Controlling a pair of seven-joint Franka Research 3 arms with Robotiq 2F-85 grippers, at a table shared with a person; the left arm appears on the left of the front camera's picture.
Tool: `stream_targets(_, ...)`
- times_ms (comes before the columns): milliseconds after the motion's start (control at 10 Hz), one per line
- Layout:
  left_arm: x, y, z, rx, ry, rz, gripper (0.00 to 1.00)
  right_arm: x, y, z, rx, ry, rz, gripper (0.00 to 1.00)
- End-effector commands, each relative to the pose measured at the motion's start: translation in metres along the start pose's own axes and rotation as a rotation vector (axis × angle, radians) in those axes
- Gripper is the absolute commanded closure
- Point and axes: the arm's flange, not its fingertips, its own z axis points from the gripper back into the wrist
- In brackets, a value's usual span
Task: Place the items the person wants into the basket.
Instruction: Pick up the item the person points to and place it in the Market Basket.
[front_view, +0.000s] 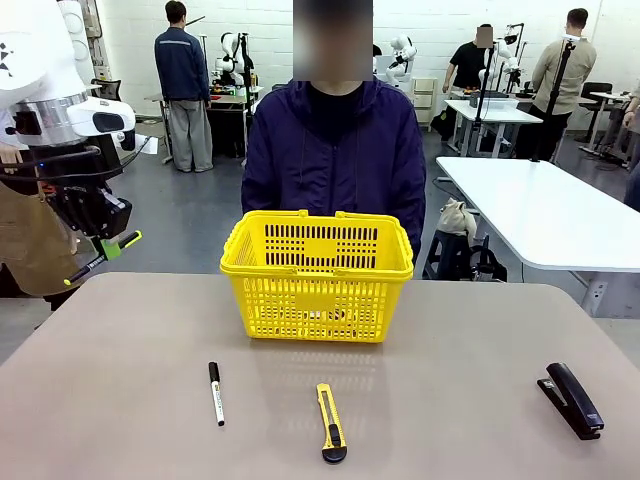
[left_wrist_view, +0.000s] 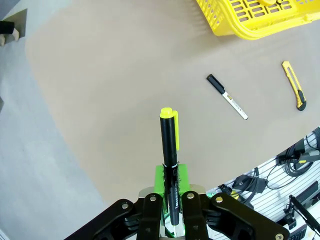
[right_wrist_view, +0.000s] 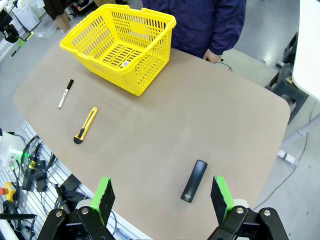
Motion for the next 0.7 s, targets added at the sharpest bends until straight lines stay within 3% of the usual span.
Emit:
stream_targets(0,-0.0018,-0.0008,0.0024,0.002,-0.007,-0.007,1.0,0.0005,0.0001,-0.0022,-0.026,0.018,-0.009,0.0)
stream_targets(500,-0.0018,-0.0008,0.0024,0.002,-0.007,-0.007,1.0,0.0005,0.0001,-0.0022,-0.026,0.018,-0.009,0.0)
stream_targets(600,-0.0002,-0.0006,0.0008,0.001,-0.002,-0.001,0.89,0.0005,0.0001,-0.0022,-0.026,0.018,-0.009,0.0)
